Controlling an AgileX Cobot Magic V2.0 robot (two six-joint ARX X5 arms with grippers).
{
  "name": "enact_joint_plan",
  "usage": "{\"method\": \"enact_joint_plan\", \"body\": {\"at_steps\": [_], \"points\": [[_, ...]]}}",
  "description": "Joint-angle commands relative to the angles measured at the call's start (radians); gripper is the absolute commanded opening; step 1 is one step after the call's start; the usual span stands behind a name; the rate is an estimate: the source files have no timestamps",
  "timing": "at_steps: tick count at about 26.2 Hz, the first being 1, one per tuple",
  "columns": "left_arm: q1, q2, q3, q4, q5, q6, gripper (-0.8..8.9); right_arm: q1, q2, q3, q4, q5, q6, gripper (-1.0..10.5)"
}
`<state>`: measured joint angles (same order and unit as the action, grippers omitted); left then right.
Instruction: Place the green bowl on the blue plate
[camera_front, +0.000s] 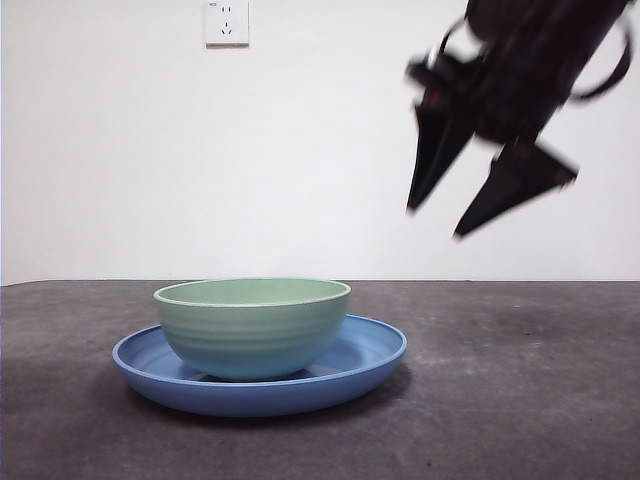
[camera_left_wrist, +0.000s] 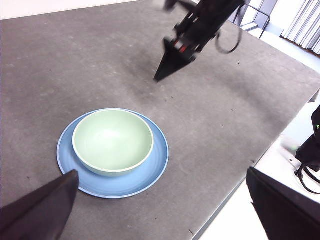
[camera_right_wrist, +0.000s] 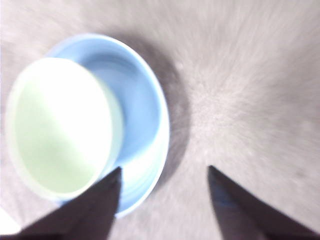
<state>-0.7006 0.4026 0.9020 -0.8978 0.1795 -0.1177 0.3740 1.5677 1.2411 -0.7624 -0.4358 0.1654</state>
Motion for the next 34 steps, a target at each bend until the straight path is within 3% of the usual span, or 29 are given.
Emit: {"method": "enact_joint_plan", "body": {"at_steps": [1,14,34], "points": [[-0.005,0.002,0.008,0.007,0.000,0.001,5.63,0.008,-0.096,0.021,-0.025,0.011,-0.028,4.0],[-0.005,0.002,0.008,0.008,0.000,0.001,5.63,0.011,-0.436,0.000,-0.227,0.074,-0.086,5.6],[-0.005,0.002,0.008,0.008,0.000,0.001,5.63,0.011,-0.975,-0.426,-0.124,0.071,-0.094,5.7]]}}
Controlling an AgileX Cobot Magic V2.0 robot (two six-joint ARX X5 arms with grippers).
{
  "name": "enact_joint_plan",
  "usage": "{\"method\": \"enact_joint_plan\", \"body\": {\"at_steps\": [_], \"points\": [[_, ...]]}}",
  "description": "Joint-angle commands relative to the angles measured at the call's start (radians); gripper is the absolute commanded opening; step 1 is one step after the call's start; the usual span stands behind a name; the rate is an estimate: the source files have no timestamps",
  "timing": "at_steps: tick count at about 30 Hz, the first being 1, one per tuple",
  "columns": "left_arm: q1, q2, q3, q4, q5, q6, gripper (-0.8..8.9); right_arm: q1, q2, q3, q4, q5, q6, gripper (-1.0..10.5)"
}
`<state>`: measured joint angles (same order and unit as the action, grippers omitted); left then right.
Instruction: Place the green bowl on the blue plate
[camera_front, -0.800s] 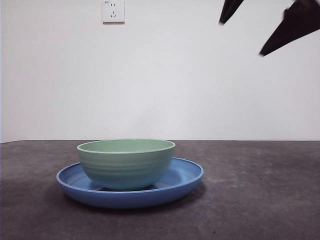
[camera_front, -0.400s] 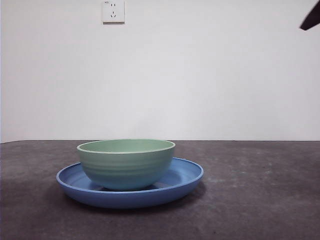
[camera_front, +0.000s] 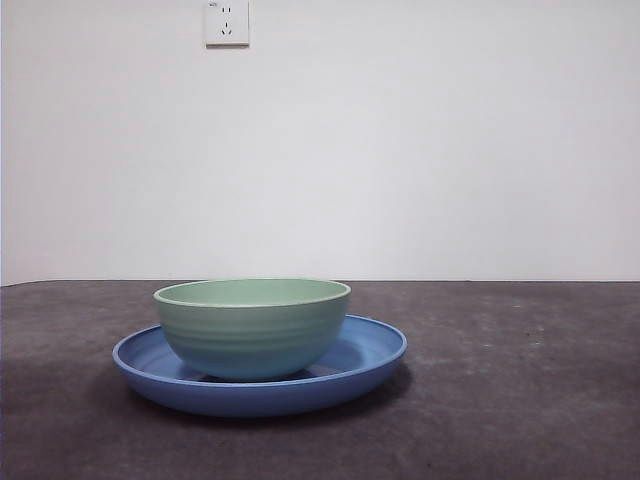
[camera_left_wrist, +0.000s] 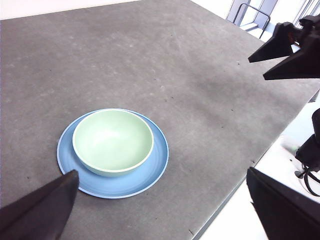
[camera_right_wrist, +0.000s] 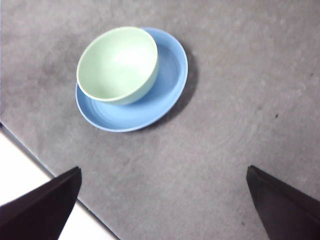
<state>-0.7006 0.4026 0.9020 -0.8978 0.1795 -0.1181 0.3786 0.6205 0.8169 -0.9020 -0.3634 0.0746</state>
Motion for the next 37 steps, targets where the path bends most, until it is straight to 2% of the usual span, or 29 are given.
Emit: {"method": "enact_joint_plan", "body": {"at_steps": [1,14,16,17,18,19,21,23,37], "points": [[-0.005,0.002,0.008,0.008,0.000,0.001,5.63,0.006,-0.043,-0.006,0.016,-0.002,-0.003,5.7],[-0.005,0.002,0.008,0.007,0.000,0.002,5.55,0.006,-0.107,-0.009,0.011,-0.004,0.023,5.7],[-0.005,0.002,0.008,0.007,0.000,0.002,4.90,0.006,-0.108,-0.009,0.011,-0.005,0.023,5.7],[-0.005,0.002,0.008,0.006,0.000,0.002,4.27,0.006,-0.108,-0.009,0.011,-0.006,0.023,5.6],[-0.005,0.002,0.008,0.005,0.000,0.002,3.44,0.006,-0.108,-0.009,0.011,-0.008,0.023,5.2],[-0.005,0.002,0.008,0.004,0.000,0.002,2.54,0.006,-0.108,-0.009,0.011,-0.015,0.023,4.0],[-0.005,0.002,0.008,0.003,0.000,0.005,0.14,0.006,-0.108,-0.009,0.012,-0.032,0.023,-0.1],[-0.005,0.002,0.008,0.004,0.000,0.004,0.16,0.006,-0.108,-0.009,0.019,-0.032,0.023,0.3],[-0.005,0.002,0.008,0.003,0.000,0.002,0.18,0.006,-0.108,-0.009,0.042,-0.029,0.023,0.3]]}}
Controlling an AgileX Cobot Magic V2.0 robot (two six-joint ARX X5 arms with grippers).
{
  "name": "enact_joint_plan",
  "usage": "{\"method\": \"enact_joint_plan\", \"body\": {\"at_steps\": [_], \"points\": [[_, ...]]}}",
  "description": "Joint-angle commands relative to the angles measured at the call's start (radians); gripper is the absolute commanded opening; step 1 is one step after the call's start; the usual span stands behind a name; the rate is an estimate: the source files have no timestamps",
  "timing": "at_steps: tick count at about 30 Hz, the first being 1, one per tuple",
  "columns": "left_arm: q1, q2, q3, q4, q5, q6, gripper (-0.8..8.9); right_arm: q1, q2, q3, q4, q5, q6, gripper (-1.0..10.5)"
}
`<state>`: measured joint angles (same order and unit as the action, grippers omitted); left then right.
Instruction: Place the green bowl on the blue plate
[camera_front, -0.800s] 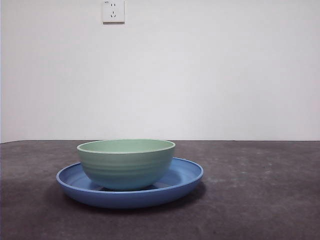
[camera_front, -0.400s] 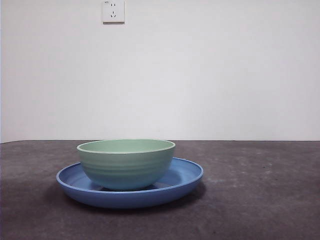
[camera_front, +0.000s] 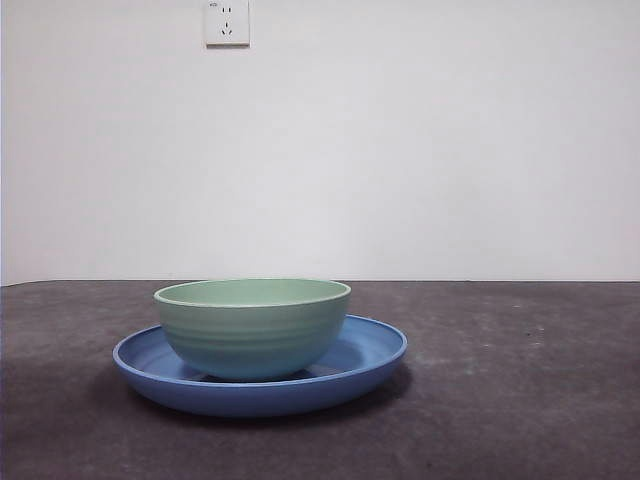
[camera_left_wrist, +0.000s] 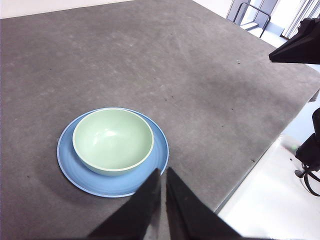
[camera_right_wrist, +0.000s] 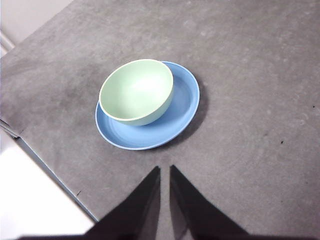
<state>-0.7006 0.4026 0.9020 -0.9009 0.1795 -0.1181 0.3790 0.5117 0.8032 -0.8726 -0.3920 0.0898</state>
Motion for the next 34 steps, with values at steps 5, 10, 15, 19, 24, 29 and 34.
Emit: {"method": "enact_joint_plan", "body": {"at_steps": [5,10,15,19,24,29,34], "points": [[-0.005,0.002,0.008,0.007,0.000,0.002,0.18,0.006,0.001,0.005,0.012,-0.001,0.007,0.3],[-0.003,0.002,0.008,0.008,0.000,0.002,0.18,0.006,0.001,0.005,0.012,-0.001,0.007,0.3],[0.078,-0.002,0.007,0.001,-0.001,0.039,0.19,0.006,0.001,0.005,0.012,0.000,0.007,0.3],[0.213,-0.008,-0.029,0.010,-0.006,0.141,0.19,0.006,0.001,0.005,0.012,0.000,0.007,0.3],[0.402,-0.043,-0.175,0.119,-0.058,0.262,0.19,0.006,0.001,0.005,0.012,0.000,0.007,0.3],[0.588,-0.132,-0.400,0.378,-0.058,0.255,0.19,0.006,0.001,0.005,0.012,0.000,0.007,0.3],[0.678,-0.200,-0.596,0.587,-0.068,0.233,0.19,0.006,0.001,0.005,0.012,0.000,0.007,0.3]]}}
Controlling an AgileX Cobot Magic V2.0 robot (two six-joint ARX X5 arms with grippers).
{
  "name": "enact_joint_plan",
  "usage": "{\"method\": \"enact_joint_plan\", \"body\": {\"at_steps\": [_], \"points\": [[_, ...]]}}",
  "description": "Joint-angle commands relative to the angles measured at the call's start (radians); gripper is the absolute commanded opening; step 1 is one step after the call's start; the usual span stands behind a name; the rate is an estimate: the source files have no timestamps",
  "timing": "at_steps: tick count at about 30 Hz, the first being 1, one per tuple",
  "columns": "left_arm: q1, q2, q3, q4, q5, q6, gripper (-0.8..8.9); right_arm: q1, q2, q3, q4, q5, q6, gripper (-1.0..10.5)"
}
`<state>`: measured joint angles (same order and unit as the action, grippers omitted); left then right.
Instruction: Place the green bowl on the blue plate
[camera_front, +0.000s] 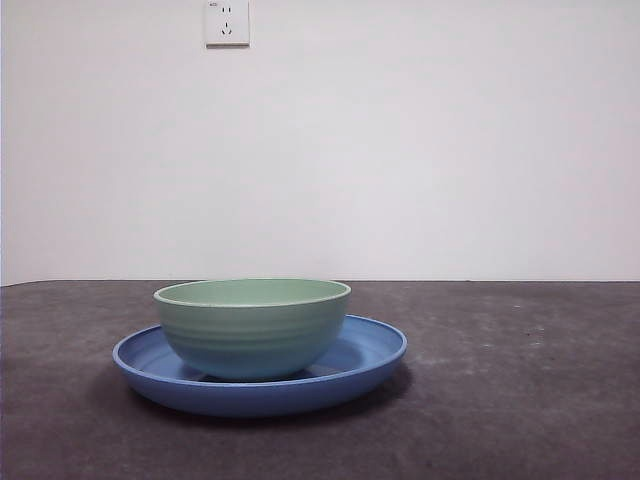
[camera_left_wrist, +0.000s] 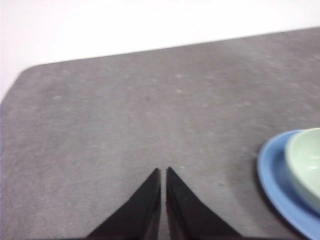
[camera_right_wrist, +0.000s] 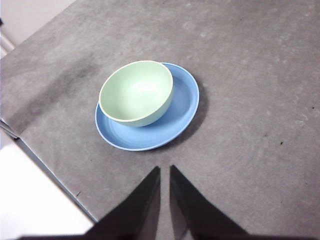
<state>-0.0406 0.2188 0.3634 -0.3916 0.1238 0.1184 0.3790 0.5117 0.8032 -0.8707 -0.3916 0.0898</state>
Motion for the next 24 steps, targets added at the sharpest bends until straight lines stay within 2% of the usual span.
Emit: {"method": "enact_joint_plan", "body": {"at_steps": [1,4,6,14,24], "points": [[0.031,-0.031,-0.099,0.120,-0.030,-0.032,0.19,0.006,0.001,0.005,0.010,-0.001,0.007,0.3],[0.052,-0.070,-0.188,0.183,-0.066,-0.114,0.19,0.006,0.001,0.005,0.010,-0.001,0.007,0.3],[0.057,-0.097,-0.229,0.190,-0.074,-0.138,0.19,0.006,0.001,0.005,0.010,-0.001,0.007,0.3],[0.057,-0.217,-0.320,0.176,-0.076,-0.156,0.19,0.006,0.001,0.005,0.010,-0.001,0.007,0.3],[0.055,-0.216,-0.343,0.183,-0.076,-0.157,0.19,0.006,0.001,0.005,0.010,-0.001,0.007,0.3]]}}
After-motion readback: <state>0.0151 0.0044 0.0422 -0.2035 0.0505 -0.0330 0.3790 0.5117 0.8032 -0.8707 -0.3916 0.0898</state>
